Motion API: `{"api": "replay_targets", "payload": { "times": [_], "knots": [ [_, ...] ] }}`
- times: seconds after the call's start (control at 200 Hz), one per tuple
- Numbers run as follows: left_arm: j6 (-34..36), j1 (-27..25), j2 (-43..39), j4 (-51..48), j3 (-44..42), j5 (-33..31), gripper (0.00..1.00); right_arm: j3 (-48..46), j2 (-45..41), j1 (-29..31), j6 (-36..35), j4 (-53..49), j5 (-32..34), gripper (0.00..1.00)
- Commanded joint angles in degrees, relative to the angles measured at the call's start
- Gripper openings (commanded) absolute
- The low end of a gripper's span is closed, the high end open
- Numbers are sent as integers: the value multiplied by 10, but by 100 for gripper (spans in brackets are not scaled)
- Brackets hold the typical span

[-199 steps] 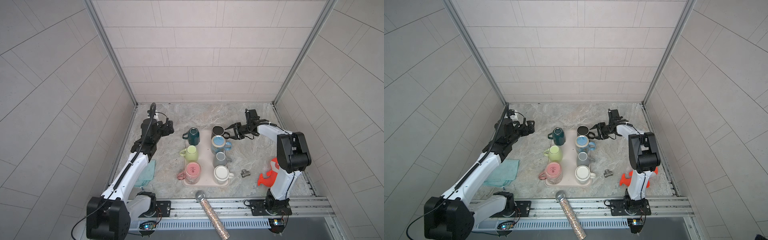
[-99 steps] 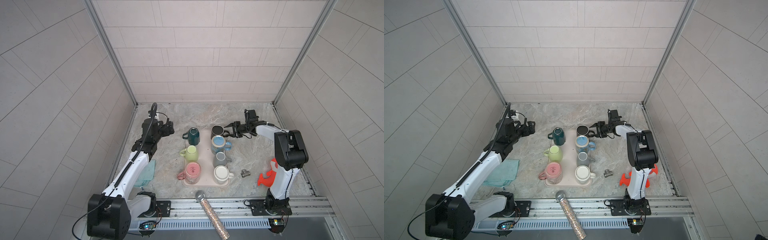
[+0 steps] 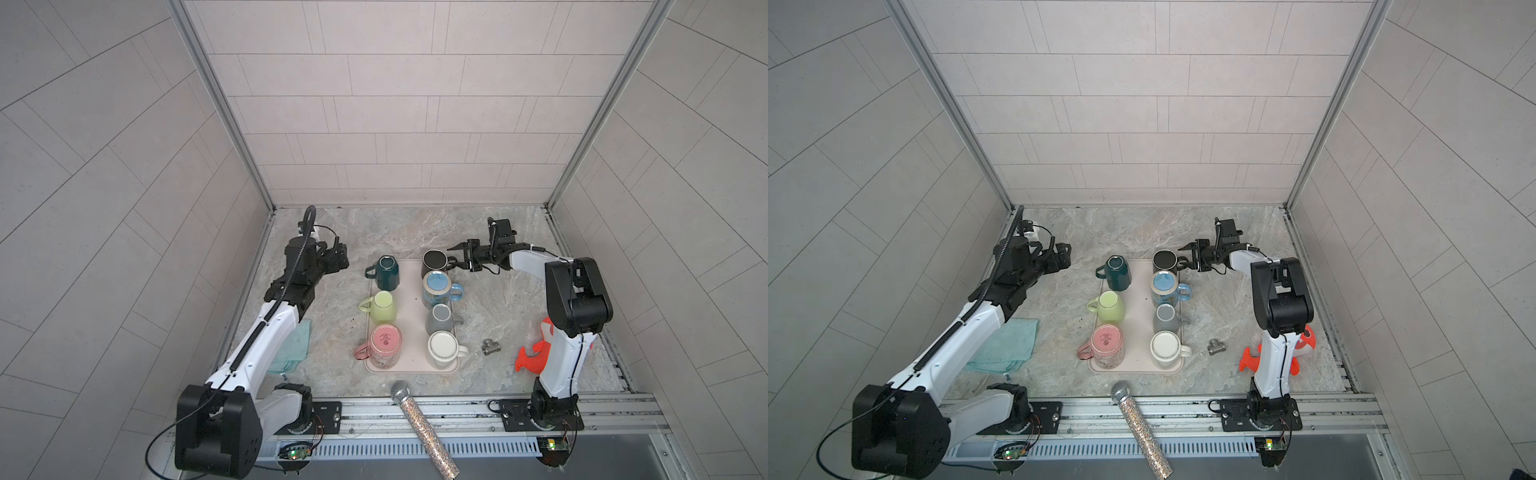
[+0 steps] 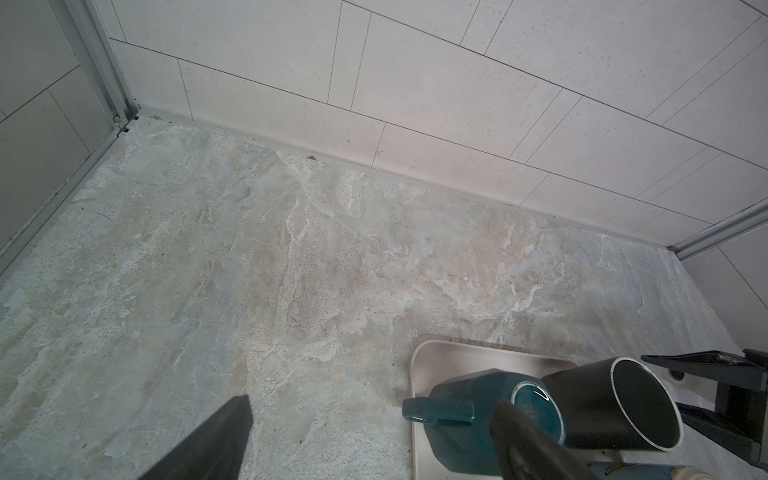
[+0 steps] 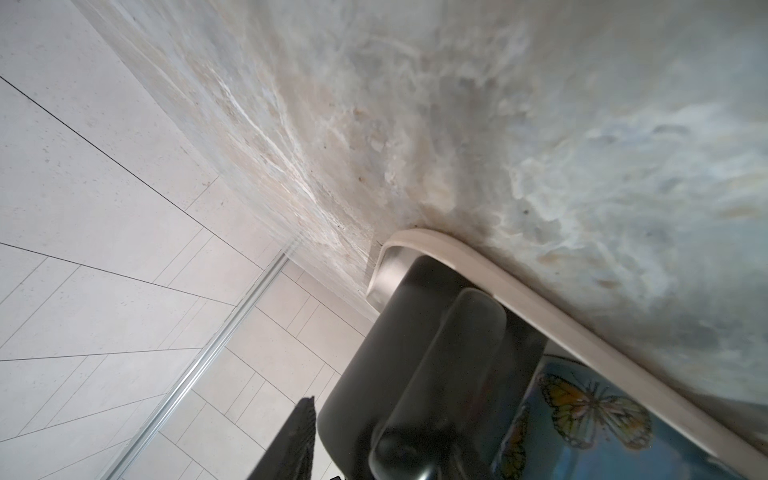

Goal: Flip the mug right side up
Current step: 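Grasp the black mug with the right gripper and lift it off the tray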

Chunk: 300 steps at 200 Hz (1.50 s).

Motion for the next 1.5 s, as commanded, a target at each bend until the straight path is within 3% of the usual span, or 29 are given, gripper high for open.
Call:
{"api": "replay_targets", "payload": {
  "times": [0.0,0.395,0.811,0.986,1.496],
  "knots": [
    [8,-2,0,0,18,-1,95,-12,8,3,52,40,8,45],
    [9,-2,6,-1,19,0,96,-21,33,23,109,130,6,44],
    [9,-2,11,-3,20,1,95,-21,50,25,144,197,4,16],
    [10,-2,12,-2,22,1,96,-9,61,25,171,246,0,0],
    [-2,-2,13,-5,27,-1,89,86,74,25,168,361,-23,0]
  ]
}}
